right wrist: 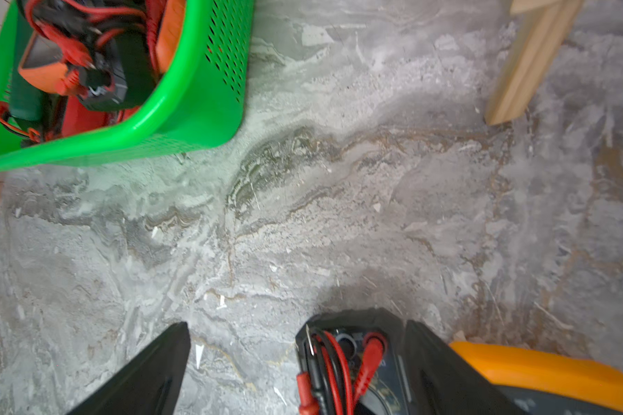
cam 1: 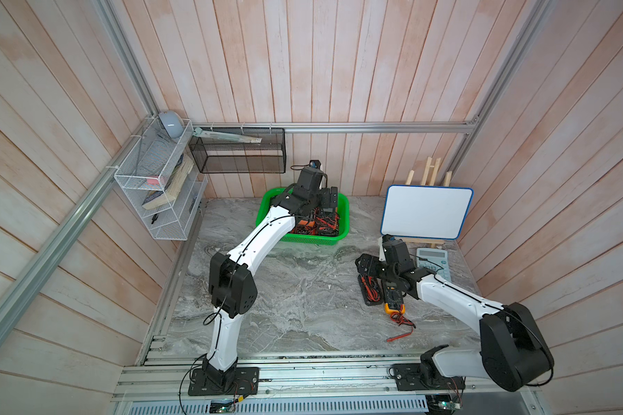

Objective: Put the multimeter into the basket
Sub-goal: Place the multimeter in the basket, then pick up the multimeter from the center of the board.

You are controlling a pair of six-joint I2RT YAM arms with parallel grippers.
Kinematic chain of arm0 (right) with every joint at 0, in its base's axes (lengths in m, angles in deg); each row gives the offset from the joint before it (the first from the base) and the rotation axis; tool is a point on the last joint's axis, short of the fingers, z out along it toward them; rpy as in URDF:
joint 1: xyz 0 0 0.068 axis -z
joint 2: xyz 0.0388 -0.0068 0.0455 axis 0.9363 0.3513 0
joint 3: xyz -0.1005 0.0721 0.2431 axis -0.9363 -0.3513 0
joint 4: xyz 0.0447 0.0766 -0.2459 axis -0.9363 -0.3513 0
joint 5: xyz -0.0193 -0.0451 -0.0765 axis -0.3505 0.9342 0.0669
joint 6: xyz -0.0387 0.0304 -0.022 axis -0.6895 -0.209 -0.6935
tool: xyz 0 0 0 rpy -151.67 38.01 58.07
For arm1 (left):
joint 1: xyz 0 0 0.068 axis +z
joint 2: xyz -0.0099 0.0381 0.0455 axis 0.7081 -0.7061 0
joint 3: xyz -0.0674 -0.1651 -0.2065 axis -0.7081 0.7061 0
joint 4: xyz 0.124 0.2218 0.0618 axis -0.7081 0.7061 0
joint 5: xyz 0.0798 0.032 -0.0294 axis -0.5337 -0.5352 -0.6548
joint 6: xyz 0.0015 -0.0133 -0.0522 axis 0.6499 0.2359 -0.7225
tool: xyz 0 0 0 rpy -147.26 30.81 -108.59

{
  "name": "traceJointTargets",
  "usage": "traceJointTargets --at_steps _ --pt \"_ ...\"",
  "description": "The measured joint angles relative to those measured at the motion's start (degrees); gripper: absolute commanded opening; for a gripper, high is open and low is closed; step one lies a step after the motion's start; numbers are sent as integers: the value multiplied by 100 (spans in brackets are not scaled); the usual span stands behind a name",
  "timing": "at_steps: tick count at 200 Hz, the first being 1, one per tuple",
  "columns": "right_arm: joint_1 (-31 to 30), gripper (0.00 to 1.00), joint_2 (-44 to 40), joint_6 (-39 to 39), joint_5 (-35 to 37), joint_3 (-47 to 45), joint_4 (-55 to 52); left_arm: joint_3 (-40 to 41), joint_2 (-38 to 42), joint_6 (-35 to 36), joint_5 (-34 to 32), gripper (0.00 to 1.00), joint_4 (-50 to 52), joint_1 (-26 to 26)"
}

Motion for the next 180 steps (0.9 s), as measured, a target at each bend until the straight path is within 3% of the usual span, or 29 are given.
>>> traceJointTargets --at_steps 39,73,180 --pt "-2 98 -15 -59 0 -173 -81 1681 960 -164 4 100 -302 2" --pt "-13 98 -15 -122 7 -236 -232 2614 1565 -348 63 100 -546 2" --pt "-782 98 831 -439 498 101 -907 3681 1899 -785 389 100 -977 98"
